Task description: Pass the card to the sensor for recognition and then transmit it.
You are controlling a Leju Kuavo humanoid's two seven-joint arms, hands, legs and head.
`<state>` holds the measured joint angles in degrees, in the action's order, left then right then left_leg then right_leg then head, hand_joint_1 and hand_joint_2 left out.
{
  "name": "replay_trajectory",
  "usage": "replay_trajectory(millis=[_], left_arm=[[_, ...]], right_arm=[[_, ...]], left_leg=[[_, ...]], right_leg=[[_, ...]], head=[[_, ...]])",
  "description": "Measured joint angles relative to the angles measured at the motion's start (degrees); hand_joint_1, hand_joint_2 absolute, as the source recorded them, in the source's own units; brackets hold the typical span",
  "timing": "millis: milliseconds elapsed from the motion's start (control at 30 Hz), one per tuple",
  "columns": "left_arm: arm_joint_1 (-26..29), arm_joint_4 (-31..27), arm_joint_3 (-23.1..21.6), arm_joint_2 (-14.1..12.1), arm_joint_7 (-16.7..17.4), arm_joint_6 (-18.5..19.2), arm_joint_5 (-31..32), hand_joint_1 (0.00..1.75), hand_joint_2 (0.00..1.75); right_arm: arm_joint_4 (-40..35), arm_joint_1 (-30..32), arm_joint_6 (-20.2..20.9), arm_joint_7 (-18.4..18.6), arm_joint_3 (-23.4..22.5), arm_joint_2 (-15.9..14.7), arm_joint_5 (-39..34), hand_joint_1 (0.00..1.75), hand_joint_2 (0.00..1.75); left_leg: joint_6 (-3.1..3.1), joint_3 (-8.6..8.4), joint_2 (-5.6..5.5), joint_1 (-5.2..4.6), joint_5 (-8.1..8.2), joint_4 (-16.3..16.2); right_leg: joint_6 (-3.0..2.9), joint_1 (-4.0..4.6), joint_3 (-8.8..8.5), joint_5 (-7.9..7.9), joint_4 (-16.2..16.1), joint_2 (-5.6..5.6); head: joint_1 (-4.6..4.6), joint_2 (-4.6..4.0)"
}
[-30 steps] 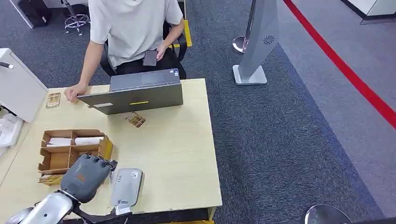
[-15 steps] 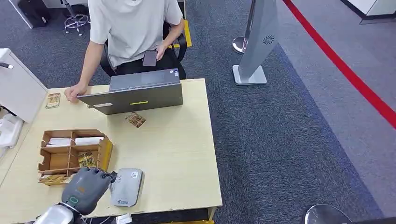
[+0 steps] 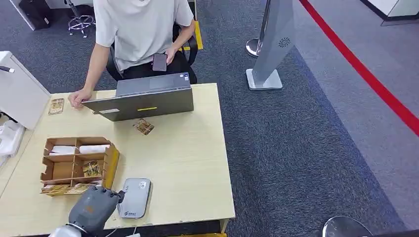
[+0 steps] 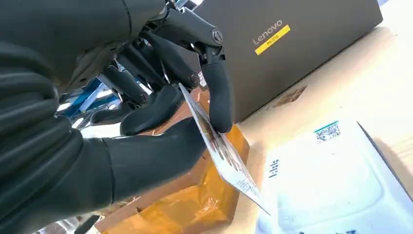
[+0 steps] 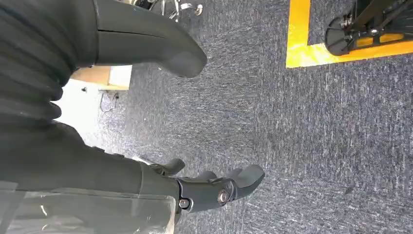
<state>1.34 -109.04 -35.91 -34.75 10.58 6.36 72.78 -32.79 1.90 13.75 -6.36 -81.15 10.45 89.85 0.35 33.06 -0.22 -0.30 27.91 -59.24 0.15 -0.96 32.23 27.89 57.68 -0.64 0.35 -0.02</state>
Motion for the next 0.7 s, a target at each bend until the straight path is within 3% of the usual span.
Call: replay_trajectory(millis=[700], left_arm=[[2.39, 2.73, 3.69, 2.97, 0.79, 0.26, 1.35, 1.75, 1.75]], right_arm=[[-0.9, 0.28, 0.48, 0.17, 0.87, 0.2, 0.0, 0.0, 1.75]], left_leg=[[0.0, -0.01, 0.0, 0.01, 0.0, 0.0]], right_leg=[[0.0, 0.01, 0.0, 0.0, 0.0, 0.01]], head=[[0.0, 0.0]])
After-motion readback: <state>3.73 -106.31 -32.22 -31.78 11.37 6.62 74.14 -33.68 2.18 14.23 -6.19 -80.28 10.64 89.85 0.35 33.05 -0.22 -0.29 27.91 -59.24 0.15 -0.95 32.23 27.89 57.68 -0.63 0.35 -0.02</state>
